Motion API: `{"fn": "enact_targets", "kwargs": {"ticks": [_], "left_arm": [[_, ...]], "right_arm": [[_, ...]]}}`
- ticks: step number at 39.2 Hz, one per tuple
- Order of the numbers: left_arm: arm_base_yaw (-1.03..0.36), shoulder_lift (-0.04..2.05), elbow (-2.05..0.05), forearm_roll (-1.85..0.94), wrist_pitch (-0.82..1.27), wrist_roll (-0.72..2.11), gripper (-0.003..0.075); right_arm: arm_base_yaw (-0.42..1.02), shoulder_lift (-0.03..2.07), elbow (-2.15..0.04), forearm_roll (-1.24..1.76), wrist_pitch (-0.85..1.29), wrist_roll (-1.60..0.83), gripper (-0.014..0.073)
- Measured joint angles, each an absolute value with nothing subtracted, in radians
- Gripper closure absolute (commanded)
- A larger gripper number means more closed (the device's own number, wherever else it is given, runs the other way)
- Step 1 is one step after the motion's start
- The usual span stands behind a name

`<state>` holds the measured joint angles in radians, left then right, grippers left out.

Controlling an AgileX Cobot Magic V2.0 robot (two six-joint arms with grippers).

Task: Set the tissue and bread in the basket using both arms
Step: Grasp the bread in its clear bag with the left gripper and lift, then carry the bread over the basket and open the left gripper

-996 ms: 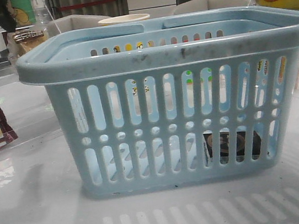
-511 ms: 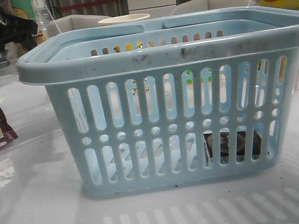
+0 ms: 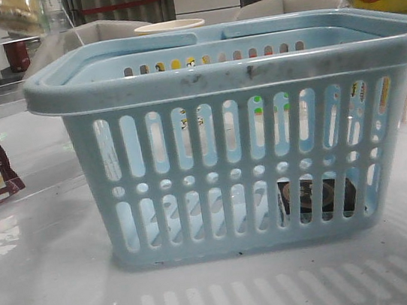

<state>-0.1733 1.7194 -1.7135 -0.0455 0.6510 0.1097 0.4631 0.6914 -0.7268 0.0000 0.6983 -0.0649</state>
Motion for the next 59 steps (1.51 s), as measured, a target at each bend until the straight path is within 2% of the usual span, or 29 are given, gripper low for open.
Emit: {"fn": "enact_targets", "kwargs": {"ticks": [8, 16, 18, 21, 22, 23, 28, 32, 48, 55, 57, 59], "left_arm": [[-0.32, 1.588, -1.713, -0.046, 0.823, 0.174, 0.063], [-0.582, 1.574, -1.688, -0.056, 0.936, 0.235, 0.0619], [-0.639, 1.586, -1.651, -0.06, 0.932, 0.239, 0.0542], [-0.679, 1.623, -1.61, -0.063, 0.904, 0.241, 0.0304], [-0.682, 1.638, -1.604, -0.063, 0.899, 0.241, 0.0241], [-0.682, 1.648, -1.599, -0.063, 0.897, 0.241, 0.022], [-0.682, 1.625, -1.594, -0.099, 0.896, 0.241, 0.0252], [-0.682, 1.498, -1.524, -0.162, 0.895, 0.241, 0.0267], [-0.682, 0.637, -0.828, -0.17, 0.85, 0.241, 0.0267], [-0.682, 0.397, -0.68, -0.124, 0.848, 0.241, 0.0267], [-0.682, 0.386, -0.673, -0.115, 0.844, 0.241, 0.0268], [-0.682, 0.386, -0.667, -0.115, 0.842, 0.241, 0.03]], "right_arm": [[0.463, 0.691, -0.727, 0.0, 0.698, -0.065, 0.0071], [0.463, 0.691, -0.727, 0.0, 0.698, -0.065, 0.0071], [0.463, 0.691, -0.727, 0.0, 0.698, -0.065, 0.0071], [0.463, 0.691, -0.727, 0.0, 0.698, -0.065, 0.0071], [0.463, 0.691, -0.727, 0.0, 0.698, -0.065, 0.0071], [0.463, 0.691, -0.727, 0.0, 0.698, -0.065, 0.0071], [0.463, 0.691, -0.727, 0.0, 0.698, -0.065, 0.0071], [0.463, 0.691, -0.727, 0.0, 0.698, -0.065, 0.0071], [0.463, 0.691, -0.727, 0.0, 0.703, -0.065, 0.0071], [0.463, 0.691, -0.727, 0.02, 0.79, -0.032, 0.0071], [0.463, 0.691, -0.727, 0.02, 0.79, -0.031, 0.0115], [0.463, 0.691, -0.727, 0.02, 0.791, -0.029, 0.0231]]}}
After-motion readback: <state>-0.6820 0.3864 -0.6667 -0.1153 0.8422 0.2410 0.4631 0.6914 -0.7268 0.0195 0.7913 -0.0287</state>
